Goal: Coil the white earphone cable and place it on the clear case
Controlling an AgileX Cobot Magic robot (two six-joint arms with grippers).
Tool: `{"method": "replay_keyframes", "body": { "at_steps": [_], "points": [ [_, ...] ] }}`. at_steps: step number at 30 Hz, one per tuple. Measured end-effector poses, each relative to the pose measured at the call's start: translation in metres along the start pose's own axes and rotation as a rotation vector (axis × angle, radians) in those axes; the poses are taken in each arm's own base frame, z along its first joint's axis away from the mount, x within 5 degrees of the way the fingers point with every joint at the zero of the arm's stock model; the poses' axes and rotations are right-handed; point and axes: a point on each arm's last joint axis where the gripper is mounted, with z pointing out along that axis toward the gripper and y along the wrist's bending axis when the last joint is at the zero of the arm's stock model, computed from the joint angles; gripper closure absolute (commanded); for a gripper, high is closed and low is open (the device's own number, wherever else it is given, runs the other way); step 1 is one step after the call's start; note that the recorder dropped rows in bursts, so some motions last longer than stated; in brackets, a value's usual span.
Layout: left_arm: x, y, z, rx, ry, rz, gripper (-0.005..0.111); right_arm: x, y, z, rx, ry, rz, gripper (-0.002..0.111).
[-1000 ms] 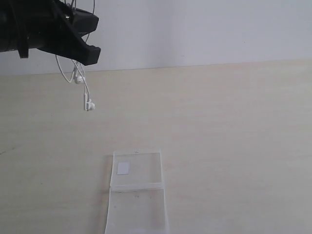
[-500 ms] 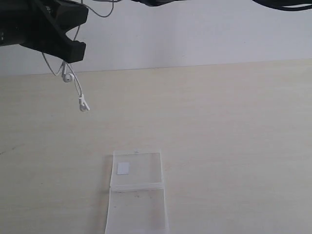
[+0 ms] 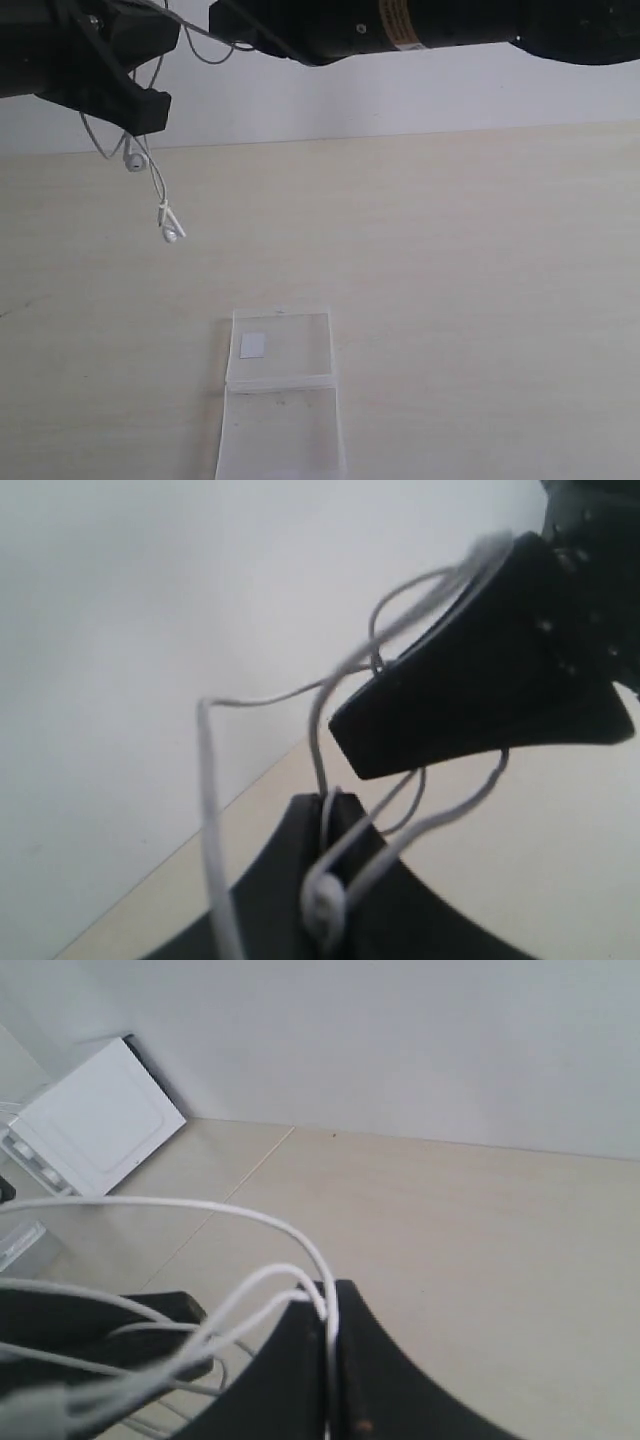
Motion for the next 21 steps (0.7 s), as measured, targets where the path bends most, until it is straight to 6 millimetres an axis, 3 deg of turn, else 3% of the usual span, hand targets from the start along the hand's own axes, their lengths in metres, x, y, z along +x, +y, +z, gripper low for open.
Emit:
{"method": "replay_keyframes", "body": {
  "at_steps": [7, 15, 21],
  "points": [
    [0.002, -0.003, 0.0, 0.023, 0.007, 0.004, 0.107, 0.012, -0.004, 0.0, 0.007, 0.035, 0.013, 0.105],
    [0.001, -0.004, -0.001, 0.035, 0.003, 0.004, 0.107, 0.015, -0.005, 0.001, 0.005, 0.05, -0.024, 0.062],
    [0.001, -0.007, -0.002, 0.069, 0.001, 0.003, 0.107, 0.017, -0.005, 0.001, -0.013, 0.066, -0.096, 0.058]
  ]
}}
